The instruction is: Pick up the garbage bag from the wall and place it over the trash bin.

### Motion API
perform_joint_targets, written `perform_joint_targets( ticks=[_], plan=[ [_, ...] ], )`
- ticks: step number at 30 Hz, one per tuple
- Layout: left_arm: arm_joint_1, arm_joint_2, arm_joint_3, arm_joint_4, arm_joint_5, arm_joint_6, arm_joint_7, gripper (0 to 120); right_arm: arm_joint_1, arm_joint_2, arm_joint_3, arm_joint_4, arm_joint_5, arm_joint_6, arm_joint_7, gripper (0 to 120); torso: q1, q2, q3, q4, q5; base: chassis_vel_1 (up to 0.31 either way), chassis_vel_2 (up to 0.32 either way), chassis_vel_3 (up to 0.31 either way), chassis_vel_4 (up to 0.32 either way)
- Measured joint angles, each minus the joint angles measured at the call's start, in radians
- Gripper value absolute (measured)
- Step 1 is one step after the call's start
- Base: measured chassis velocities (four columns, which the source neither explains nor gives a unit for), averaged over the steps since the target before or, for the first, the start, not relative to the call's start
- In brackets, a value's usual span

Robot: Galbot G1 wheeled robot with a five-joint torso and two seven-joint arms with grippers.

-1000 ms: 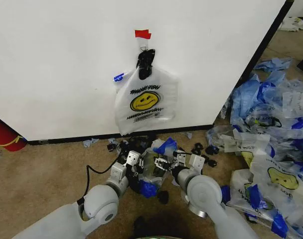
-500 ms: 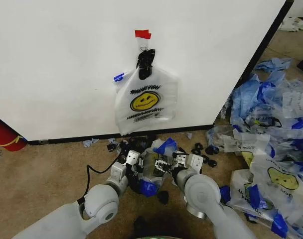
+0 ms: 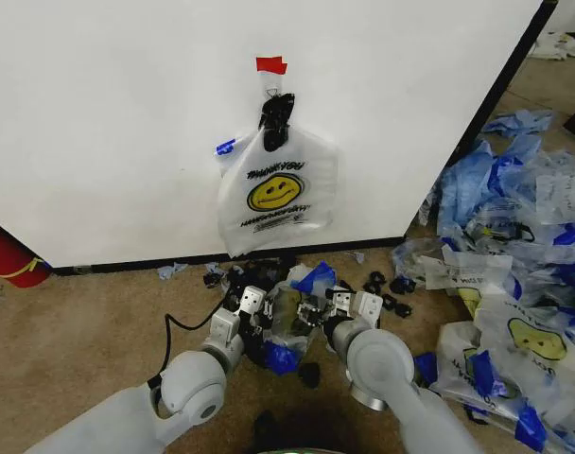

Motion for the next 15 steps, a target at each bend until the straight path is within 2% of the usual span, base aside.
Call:
perform_joint_targets(
  ticks=[1,4,7,8,12,15],
  plan=[
    [0.0,0.0,0.0,0.0,0.0,0.0,0.0,0,-0.001,0.0,0.001,0.0,-0.001,0.0,-0.001,51,0.0,0.0,0.0,0.0,0.0,0.0,0.0,0.0,0.0],
    [0.0,-0.001,0.0,0.0,0.001,-0.004,0.0,0,-0.005,-0.003,0.005,0.0,-0.012,0.005,-0.008,36,0.0,0.0,0.0,0.0,0.0,0.0,0.0,0.0,0.0],
    [0.001,-0.001,0.0,0.0,0.002,-0.004,0.0,0,-0.007,-0.004,0.006,0.0,-0.016,0.007,-0.011,30,0.0,0.0,0.0,0.0,0.0,0.0,0.0,0.0,0.0],
    [0.001,-0.001,0.001,0.0,0.003,-0.006,0.0,0,-0.011,-0.005,0.009,0.0,-0.021,0.009,-0.013,22,0.0,0.0,0.0,0.0,0.0,0.0,0.0,0.0,0.0],
    [0.001,-0.002,0.002,0.0,0.004,-0.007,0.0,0,-0.013,-0.006,0.01,0.001,-0.026,0.01,-0.015,15,0.0,0.0,0.0,0.0,0.0,0.0,0.0,0.0,0.0],
    [0.001,-0.003,0.004,0.001,0.005,-0.01,0.0,0,-0.016,-0.007,0.012,0.001,-0.035,0.015,-0.018,1,0.0,0.0,0.0,0.0,0.0,0.0,0.0,0.0,0.0]
  ],
)
